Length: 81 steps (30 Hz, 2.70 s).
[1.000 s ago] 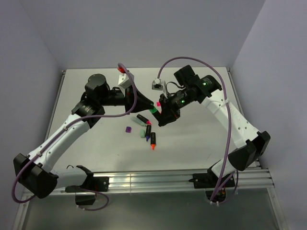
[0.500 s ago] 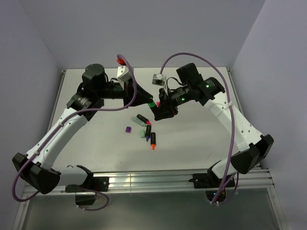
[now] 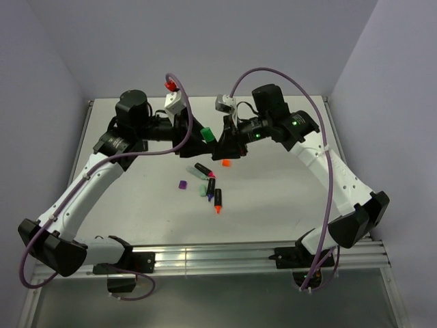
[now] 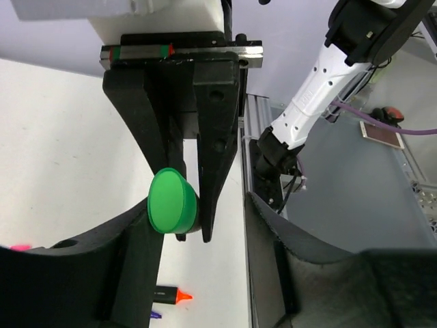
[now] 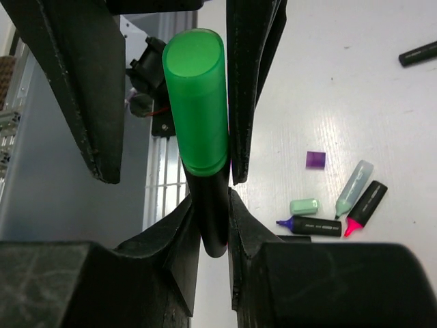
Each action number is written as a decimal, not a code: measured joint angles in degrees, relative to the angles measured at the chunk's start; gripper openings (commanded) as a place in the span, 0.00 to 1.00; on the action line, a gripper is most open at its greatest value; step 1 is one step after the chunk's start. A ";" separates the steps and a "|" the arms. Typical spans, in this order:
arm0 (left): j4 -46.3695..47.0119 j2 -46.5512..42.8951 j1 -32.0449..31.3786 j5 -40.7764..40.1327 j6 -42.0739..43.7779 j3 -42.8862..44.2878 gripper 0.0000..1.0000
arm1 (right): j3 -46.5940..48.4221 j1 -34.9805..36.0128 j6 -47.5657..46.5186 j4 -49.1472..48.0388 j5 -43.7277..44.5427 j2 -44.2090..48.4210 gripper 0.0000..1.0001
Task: Insert the pens into the pen caps
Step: Press the pen cap onto the pen.
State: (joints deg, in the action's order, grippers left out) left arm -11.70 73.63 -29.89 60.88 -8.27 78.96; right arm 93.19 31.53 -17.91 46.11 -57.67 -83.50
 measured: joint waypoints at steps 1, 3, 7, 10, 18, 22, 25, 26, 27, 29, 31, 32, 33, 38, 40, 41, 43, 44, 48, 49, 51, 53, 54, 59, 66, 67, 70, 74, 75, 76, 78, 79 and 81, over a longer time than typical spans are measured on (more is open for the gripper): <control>0.11 0.00 0.22 0.37 -0.37 0.00 0.56 | 0.00 -0.02 0.11 -0.66 -0.13 0.00 0.00; 0.02 -0.07 0.70 1.33 -1.25 0.00 0.66 | -0.26 -0.02 0.42 -2.05 -0.20 0.00 0.00; -0.42 -0.50 1.49 1.73 -2.27 0.00 0.70 | -0.68 -0.17 0.72 -4.48 -0.22 0.02 0.00; -3.08 -1.53 3.19 1.75 -1.55 0.00 0.70 | -0.68 -0.35 1.03 -5.99 -0.07 0.09 0.00; -21.31 -3.41 7.48 -8.17 16.35 3.34 0.47 | -0.68 -1.18 3.19 -8.02 2.49 0.13 0.00; -24.90 -1.88 9.62 -20.65 19.67 9.35 0.29 | -0.68 -0.98 5.92 -8.09 5.51 0.13 0.00; -24.63 0.00 9.42 -29.66 21.81 15.87 0.19 | -0.76 -0.50 8.07 -8.26 7.30 0.13 0.00; -24.57 0.37 8.61 -31.74 22.97 17.27 0.16 | -0.90 -0.28 8.66 -8.44 7.56 0.13 0.00; -24.52 0.74 7.43 -34.01 24.59 18.56 0.13 | -0.96 -0.02 9.40 -8.44 7.74 0.13 0.00; -24.59 1.01 4.50 -37.40 27.71 19.52 0.09 | -0.98 0.50 10.69 -8.44 7.98 0.13 0.00; -24.90 1.16 0.63 -40.57 31.23 19.58 0.06 | -0.98 0.90 11.72 -8.48 8.09 0.13 0.00; -25.14 1.36 -1.22 -42.03 32.89 19.58 0.06 | -0.98 1.07 12.20 -8.46 8.13 0.13 0.00; -25.49 1.73 -3.23 -43.43 34.49 19.61 0.05 | -0.98 1.22 12.52 -8.48 8.15 0.13 0.00; -26.73 3.72 -8.31 -47.98 40.37 19.76 0.04 | -1.18 2.23 13.38 -8.50 8.31 0.13 0.00; -27.15 4.07 -8.79 -49.09 41.90 19.76 0.04 | -1.77 2.86 13.40 -8.52 8.33 0.13 0.00; -27.23 4.11 -9.01 -49.62 42.88 19.76 0.04 | -1.99 3.15 13.40 -8.44 8.33 0.13 0.00; -27.26 4.09 -9.38 -50.38 44.63 19.76 0.04 | -2.60 3.65 13.40 -8.33 8.33 0.13 0.00; -27.26 4.07 -9.60 -50.60 45.46 19.76 0.04 | -2.78 3.91 13.38 -8.28 8.33 0.13 0.00; -27.43 4.07 -10.54 -51.30 48.30 19.74 0.04 | -2.86 4.35 13.38 -7.96 8.33 0.13 0.00; -27.58 4.00 -10.78 -51.43 48.83 19.71 0.03 | -2.86 4.39 13.38 -7.96 8.33 0.13 0.00; -27.71 3.74 -11.45 -51.82 49.90 19.23 0.02 | -2.86 4.39 13.38 -7.93 8.33 0.11 0.00; -28.11 3.34 -12.20 -52.06 50.90 18.43 0.02 | -2.86 4.42 13.38 -7.93 8.28 0.02 0.00; -28.41 3.17 -12.61 -52.17 51.30 18.03 0.01 | -2.86 4.42 13.38 -7.96 8.28 0.00 0.00; -29.38 2.95 -14.56 -53.31 52.98 17.07 0.00 | -2.86 4.50 13.40 -7.26 8.07 -0.55 0.00; -29.24 1.42 -17.16 -56.41 56.00 14.12 0.00 | -2.86 4.85 13.40 -4.48 7.30 -1.18 0.00; -29.22 1.18 -17.49 -56.83 56.28 13.70 0.00 | -2.86 4.94 13.38 -4.07 7.21 -1.18 0.00; -28.83 0.66 -18.29 -57.94 56.68 12.74 0.00 | -2.86 5.09 13.38 -3.17 7.19 -1.18 0.00; -28.33 0.55 -19.17 -59.14 56.48 12.28 0.00 | -2.73 5.09 13.42 -2.40 7.23 -1.18 0.00; -28.24 0.55 -19.41 -59.45 56.24 12.28 0.00 | -2.49 5.09 13.44 -1.97 7.26 -1.25 0.00; -28.02 0.55 -19.67 -59.78 55.71 12.28 0.00 | -2.32 5.09 13.49 -1.75 7.26 -1.27 0.00; -27.65 0.55 -20.11 -60.30 54.88 12.28 0.00 | -1.99 5.09 13.60 -1.27 7.37 -1.29 0.00; -27.41 0.55 -20.31 -60.35 54.29 12.28 0.00 | -1.75 5.09 13.62 -0.94 7.43 -1.29 0.00; -26.91 0.55 -20.41 -60.37 53.07 12.28 0.00 | -1.25 5.09 13.64 -0.42 7.56 -1.38 0.00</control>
State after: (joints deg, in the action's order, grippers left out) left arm -38.61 74.17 -50.30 0.51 44.80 91.24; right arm 91.94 36.62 -4.27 45.69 -50.11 -84.88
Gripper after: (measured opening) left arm 0.011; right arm 0.250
